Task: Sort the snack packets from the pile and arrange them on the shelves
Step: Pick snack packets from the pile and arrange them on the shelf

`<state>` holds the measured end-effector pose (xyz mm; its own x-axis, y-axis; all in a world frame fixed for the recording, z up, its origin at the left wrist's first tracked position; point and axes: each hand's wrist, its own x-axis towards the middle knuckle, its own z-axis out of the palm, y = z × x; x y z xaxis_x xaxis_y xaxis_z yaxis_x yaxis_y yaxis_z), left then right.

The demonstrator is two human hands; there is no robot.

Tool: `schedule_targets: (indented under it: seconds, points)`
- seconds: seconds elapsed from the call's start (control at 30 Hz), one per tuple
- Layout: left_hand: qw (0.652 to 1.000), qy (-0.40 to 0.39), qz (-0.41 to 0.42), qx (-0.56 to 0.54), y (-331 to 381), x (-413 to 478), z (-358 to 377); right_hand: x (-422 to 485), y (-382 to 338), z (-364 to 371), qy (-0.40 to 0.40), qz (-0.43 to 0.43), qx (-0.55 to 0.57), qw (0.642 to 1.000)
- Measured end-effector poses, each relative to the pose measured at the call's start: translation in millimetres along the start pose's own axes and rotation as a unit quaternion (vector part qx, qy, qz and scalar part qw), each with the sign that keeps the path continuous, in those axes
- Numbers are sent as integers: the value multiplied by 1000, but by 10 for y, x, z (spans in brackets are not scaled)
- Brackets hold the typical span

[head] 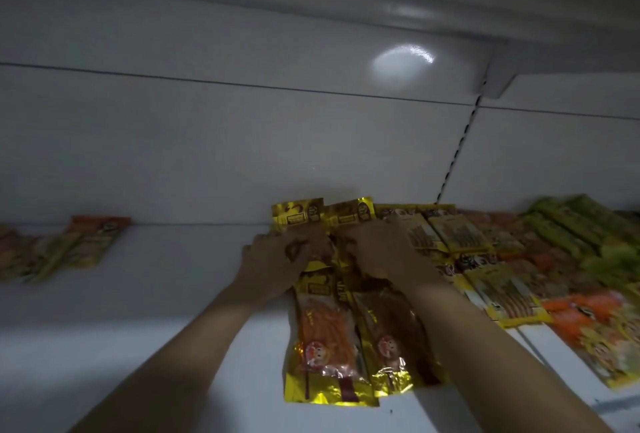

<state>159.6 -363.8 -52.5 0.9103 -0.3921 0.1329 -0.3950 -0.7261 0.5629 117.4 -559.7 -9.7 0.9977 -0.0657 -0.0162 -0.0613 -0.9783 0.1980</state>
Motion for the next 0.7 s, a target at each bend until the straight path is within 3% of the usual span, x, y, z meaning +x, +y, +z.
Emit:
schedule_targets:
  seconds: [0.2, 0.33, 0.5, 0.7]
  points:
    - [1000, -17, -2, 15, 69, -6, -32, 34, 56, -52, -32, -7, 24, 999]
    - [1000, 4, -3, 0, 136, -108, -176, -7, 55, -225, 16, -27, 43, 999]
    - [994, 46, -29, 93, 29, -339, -446, 20, -277, -534, 66, -116, 118, 984]
    - [974, 112, -117, 160, -475, -851, -916, 121, -1015, -799, 56, -226, 94, 968]
